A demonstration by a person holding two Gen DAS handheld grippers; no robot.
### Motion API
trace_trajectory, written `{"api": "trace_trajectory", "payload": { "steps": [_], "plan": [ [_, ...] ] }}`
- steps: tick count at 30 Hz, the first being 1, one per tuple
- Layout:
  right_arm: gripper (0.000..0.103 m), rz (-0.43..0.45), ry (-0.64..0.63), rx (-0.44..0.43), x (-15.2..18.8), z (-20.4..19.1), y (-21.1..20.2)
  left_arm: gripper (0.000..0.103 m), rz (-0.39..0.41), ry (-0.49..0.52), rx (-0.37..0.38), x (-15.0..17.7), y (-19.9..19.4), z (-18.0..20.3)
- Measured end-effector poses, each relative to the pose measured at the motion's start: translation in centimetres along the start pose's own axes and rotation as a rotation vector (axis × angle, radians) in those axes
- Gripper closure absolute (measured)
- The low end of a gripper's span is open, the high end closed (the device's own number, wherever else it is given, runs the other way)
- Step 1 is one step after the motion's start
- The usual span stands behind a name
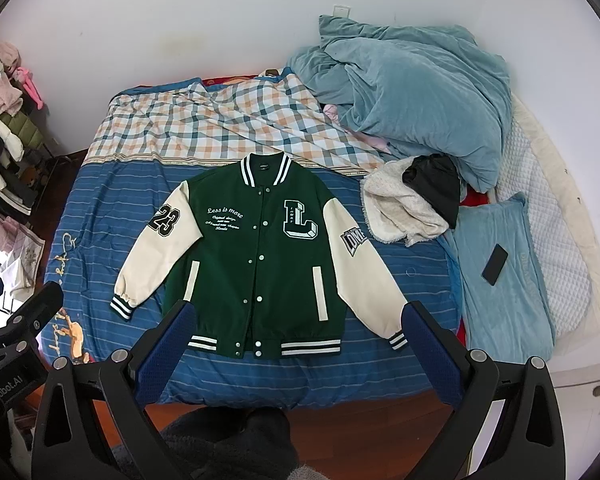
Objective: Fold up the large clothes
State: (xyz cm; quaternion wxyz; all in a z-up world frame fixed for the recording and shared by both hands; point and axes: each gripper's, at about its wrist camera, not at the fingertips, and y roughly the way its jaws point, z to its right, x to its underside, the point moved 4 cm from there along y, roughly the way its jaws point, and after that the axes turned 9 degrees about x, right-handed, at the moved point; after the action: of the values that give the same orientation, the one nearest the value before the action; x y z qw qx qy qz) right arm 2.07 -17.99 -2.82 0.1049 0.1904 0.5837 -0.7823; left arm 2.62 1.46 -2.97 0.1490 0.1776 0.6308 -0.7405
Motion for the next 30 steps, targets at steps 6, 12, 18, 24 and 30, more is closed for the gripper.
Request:
{"api": "trace_trajectory", "payload": {
  "steps": [6,12,18,24,30],
  "plan": [
    [0.000,0.000,0.000,-0.001,0.2,0.0,0.0,0.000,0.000,0.004,-0.001,-1.1,-0.1,0.5],
    [0.000,-0.004,0.014,0.001,-0.4,0.0,0.2,0.000,0.002,0.013,0.003,-2.3,0.3,0.8],
    [0.000,0.018,0.168,-0.117,-0.6,0.4,3.7,0.000,0.083,0.042,-0.053,-2.9,3.5,-0.8],
    [0.008,-0.154,0.499,-0.093,4.7,4.7,17.2,0.000,0.085,0.036,-0.120,-2.4,12.7,-2.9],
    [0.041,-0.334,0.806,-0.040,14.6,12.3,32.2,0.000,-0.047,-0.024,-0.203,0.2,24.4,-4.2]
  ]
}}
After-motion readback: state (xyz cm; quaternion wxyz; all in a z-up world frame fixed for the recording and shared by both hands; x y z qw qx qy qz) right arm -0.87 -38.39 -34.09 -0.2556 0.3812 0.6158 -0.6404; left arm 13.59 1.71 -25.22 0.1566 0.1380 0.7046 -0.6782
